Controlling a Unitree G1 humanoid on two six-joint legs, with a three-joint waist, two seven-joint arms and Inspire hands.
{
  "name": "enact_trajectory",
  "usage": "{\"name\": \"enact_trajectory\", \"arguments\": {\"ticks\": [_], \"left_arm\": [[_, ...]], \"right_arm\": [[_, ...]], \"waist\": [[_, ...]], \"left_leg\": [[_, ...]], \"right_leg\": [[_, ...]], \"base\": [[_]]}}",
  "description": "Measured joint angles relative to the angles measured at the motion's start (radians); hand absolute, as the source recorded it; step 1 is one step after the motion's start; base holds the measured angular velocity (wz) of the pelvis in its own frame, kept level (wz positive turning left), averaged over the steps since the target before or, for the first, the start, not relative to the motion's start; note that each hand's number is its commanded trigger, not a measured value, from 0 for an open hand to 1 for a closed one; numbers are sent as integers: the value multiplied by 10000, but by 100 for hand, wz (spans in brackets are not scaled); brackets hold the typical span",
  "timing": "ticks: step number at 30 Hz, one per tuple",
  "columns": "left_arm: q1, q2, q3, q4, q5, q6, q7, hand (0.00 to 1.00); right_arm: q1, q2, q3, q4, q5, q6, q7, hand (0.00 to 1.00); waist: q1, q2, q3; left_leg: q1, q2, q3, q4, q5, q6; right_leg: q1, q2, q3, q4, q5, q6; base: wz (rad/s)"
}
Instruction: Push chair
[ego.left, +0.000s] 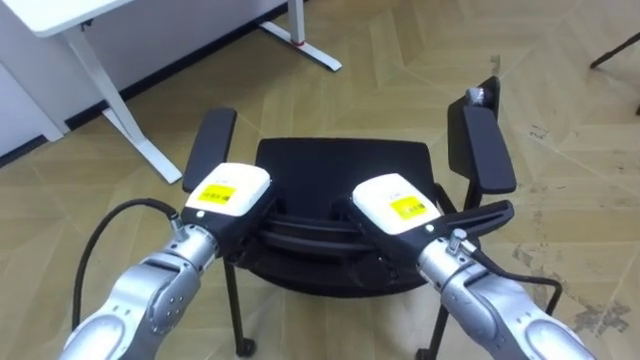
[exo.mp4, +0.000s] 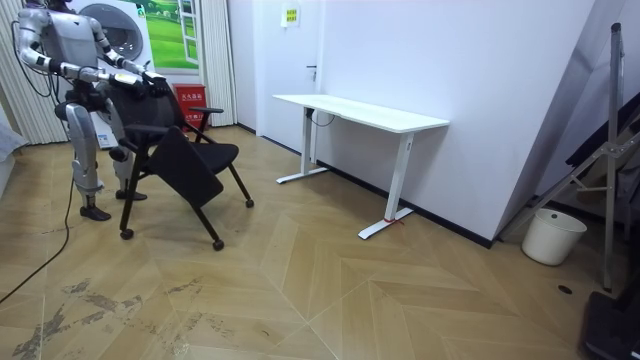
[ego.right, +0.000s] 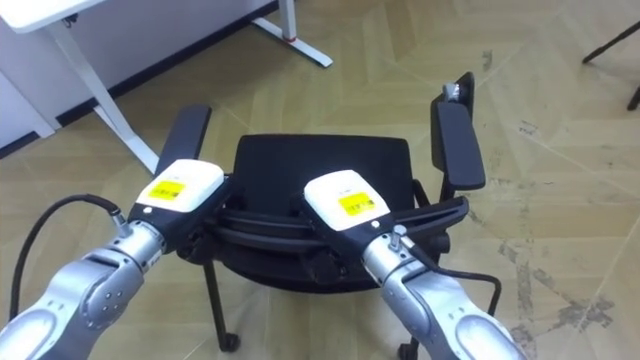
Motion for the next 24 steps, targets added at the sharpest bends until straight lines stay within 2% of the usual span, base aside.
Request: {"name": "enact_trajectory", "arguments": {"ticks": [11, 24], "left_arm": [[6, -135, 1, 85, 13, 93, -164, 100], [5, -133, 6, 84, 13, 34, -168, 100]], "right_arm": [[-27, 29, -3, 356, -235, -297, -447, 100], [-31, 32, -13, 378, -240, -366, -624, 100]], "waist": [[-177, 121, -74], [-182, 117, -78]], "left_leg": [[43, -20, -124, 29, 0, 1], [81, -29, -106, 34, 2, 3]], "right_leg": [[120, -11, -120, -2, -1, 1], [119, -27, -91, -2, 0, 1]], "base": [[3], [0]]}}
